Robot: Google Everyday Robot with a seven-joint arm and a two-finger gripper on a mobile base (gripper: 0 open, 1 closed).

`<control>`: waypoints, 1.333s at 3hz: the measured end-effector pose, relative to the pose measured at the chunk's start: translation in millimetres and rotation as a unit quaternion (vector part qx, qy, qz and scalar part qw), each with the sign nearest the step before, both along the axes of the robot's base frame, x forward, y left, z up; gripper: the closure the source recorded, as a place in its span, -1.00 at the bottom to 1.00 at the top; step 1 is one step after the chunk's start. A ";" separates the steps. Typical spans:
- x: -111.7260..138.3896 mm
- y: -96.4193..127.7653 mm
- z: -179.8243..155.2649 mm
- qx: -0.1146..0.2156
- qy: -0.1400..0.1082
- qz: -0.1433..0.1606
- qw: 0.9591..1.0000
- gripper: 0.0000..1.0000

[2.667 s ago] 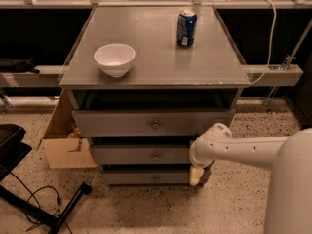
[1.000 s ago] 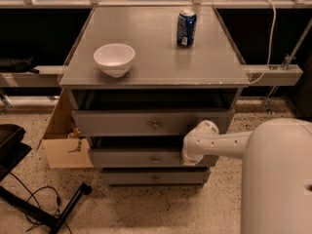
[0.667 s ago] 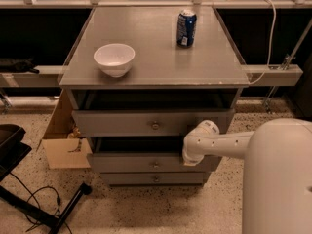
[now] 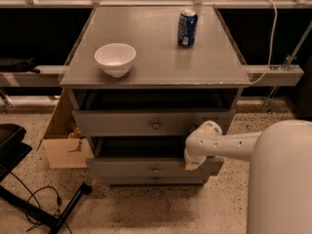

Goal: Open middle drawer

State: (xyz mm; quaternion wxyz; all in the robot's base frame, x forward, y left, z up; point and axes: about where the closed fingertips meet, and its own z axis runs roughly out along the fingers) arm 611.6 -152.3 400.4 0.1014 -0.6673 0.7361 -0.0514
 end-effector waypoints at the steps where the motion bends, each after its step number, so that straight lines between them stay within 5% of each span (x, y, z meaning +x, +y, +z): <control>1: -10.8 -3.2 -0.3 -0.005 0.008 0.000 1.000 1.00; 3: -28.6 -6.8 0.6 -0.011 0.021 0.005 1.000 1.00; 4: -33.8 -7.3 0.8 -0.010 0.025 0.007 1.000 0.62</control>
Offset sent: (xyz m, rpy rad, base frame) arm -0.2538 -0.1114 0.0712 -0.1934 0.3493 0.0507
